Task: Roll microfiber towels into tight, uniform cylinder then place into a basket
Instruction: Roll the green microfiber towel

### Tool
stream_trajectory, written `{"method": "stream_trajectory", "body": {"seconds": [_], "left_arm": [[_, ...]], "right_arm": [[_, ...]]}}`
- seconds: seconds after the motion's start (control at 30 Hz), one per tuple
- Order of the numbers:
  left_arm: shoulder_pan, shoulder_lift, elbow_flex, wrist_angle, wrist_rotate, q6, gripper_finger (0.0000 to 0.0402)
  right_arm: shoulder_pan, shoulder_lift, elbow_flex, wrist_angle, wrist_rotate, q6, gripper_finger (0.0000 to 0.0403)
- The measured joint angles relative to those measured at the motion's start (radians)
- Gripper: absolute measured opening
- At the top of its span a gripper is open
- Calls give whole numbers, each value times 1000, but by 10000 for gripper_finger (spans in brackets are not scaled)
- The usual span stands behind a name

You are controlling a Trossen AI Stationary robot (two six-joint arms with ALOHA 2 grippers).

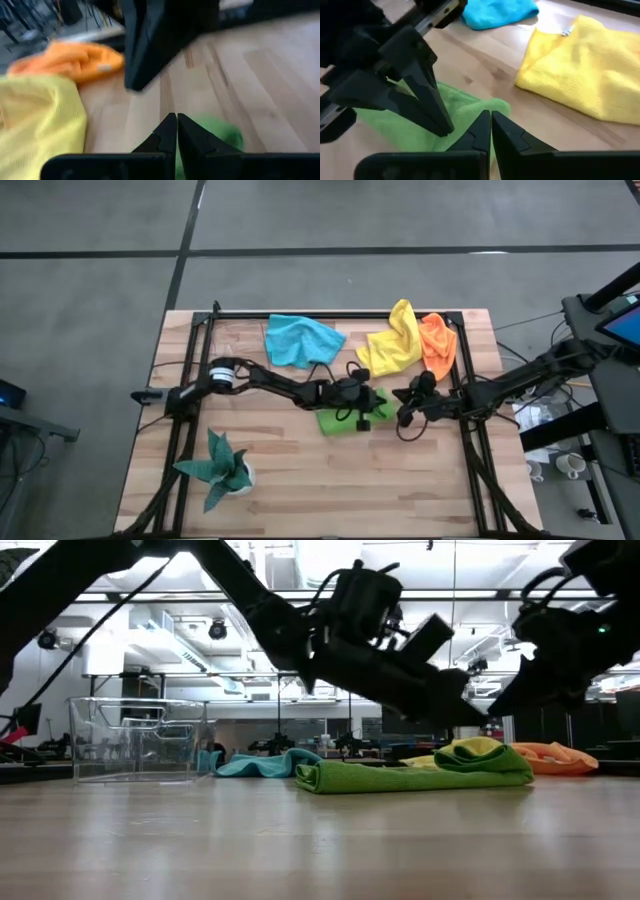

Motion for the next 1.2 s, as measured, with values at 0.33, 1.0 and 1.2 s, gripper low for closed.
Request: {"method": "stream_trajectory", "body": {"seconds": [0.33, 1.0, 1.2], "left_arm": [[1, 27, -4, -128, -2, -45, 0], [7, 23, -26, -207, -53, 3, 0], [7, 23, -28, -208, -52, 3, 0]], "right_arm": [[-8, -44, -15, -13, -11, 89, 9], [-229, 242, 109, -75, -359, 273, 191], [-285, 356, 106, 119, -451, 268, 239]]}}
